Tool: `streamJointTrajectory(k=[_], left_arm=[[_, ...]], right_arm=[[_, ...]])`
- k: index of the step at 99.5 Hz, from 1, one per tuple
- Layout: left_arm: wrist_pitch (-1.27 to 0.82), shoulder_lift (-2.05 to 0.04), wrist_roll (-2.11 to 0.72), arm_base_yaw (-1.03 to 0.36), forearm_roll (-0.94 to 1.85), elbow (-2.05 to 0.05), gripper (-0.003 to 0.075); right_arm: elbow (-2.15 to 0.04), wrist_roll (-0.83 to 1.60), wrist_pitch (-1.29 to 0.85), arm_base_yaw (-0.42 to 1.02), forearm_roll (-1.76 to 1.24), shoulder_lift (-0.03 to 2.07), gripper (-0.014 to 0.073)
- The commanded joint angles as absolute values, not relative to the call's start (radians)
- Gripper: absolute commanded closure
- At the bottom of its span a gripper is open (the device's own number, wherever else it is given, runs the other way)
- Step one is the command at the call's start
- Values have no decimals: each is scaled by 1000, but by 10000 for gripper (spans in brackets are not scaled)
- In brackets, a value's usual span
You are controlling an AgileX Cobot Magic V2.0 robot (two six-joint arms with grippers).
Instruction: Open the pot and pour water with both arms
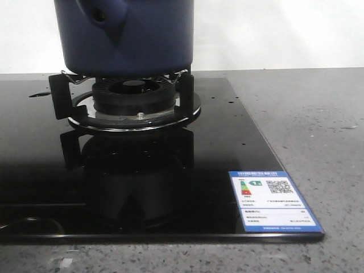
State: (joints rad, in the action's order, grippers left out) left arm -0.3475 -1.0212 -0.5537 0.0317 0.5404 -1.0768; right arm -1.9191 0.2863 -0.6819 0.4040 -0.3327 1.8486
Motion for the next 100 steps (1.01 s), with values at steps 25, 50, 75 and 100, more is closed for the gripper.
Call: streamJointTrajectory(k=[25,50,75,100], left_arm=[[-272,-1005,-553,35,560,-1112,332],[-272,-999,-553,35,560,-1112,333],[-272,-999,-553,35,560,-1112,333],[-272,-999,-553,35,560,-1112,333]], right_arm=[[-1635,347,-101,455,-365,1682,634],[-1390,347,288,505,-339,1602,635],[-1305,347,519,551,-303,1558,636],[-1305,347,615,557,-246,1556,636]])
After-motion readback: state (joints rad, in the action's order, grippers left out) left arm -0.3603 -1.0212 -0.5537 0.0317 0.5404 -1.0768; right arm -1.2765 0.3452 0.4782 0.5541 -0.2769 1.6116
